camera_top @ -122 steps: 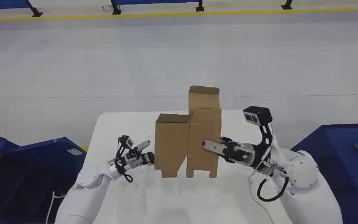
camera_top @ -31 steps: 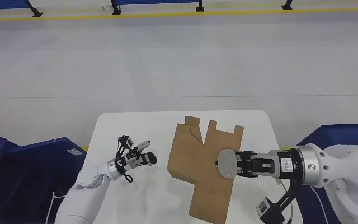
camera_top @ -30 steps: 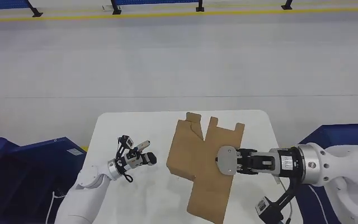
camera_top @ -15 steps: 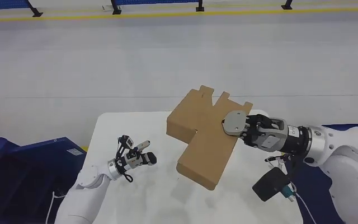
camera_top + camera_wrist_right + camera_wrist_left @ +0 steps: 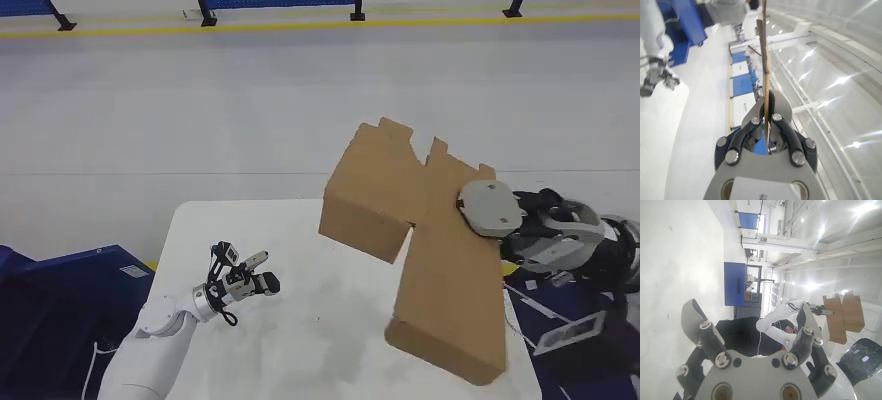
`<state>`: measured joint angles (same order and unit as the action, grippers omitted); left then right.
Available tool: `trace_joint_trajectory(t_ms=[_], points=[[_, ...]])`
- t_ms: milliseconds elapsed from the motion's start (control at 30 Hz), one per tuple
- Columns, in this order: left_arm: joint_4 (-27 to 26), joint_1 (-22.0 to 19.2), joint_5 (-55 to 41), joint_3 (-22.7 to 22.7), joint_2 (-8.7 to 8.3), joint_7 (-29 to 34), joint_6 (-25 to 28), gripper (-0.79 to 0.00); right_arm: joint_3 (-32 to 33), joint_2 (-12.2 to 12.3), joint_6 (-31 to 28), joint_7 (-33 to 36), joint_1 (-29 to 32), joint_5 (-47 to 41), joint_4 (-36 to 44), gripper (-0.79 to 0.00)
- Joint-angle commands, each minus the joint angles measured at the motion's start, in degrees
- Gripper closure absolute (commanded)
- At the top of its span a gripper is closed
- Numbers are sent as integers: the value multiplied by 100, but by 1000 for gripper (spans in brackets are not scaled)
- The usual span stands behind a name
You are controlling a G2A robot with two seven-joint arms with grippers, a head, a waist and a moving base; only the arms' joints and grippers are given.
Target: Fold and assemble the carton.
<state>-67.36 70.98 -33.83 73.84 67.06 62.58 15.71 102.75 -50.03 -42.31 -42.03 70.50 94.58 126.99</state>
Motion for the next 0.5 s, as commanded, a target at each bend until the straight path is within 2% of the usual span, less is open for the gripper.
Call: trace_joint_trajectory(t_ms=[0, 100, 167, 467], points=[[0, 0, 0, 0, 0, 0, 0, -785, 249, 0, -408, 2, -10, -1348, -205, 0], [0, 0, 0, 0, 0, 0, 0, -785, 198, 24, -1238, 392, 6, -3314, -666, 0], [0, 0, 0, 0, 0, 0, 0, -785, -9, 78, -1569, 1017, -34, -4504, -922, 0], [0, 0, 0, 0, 0, 0, 0, -785, -1822, 440, -1529, 4328, -240, -9886, -1715, 0]])
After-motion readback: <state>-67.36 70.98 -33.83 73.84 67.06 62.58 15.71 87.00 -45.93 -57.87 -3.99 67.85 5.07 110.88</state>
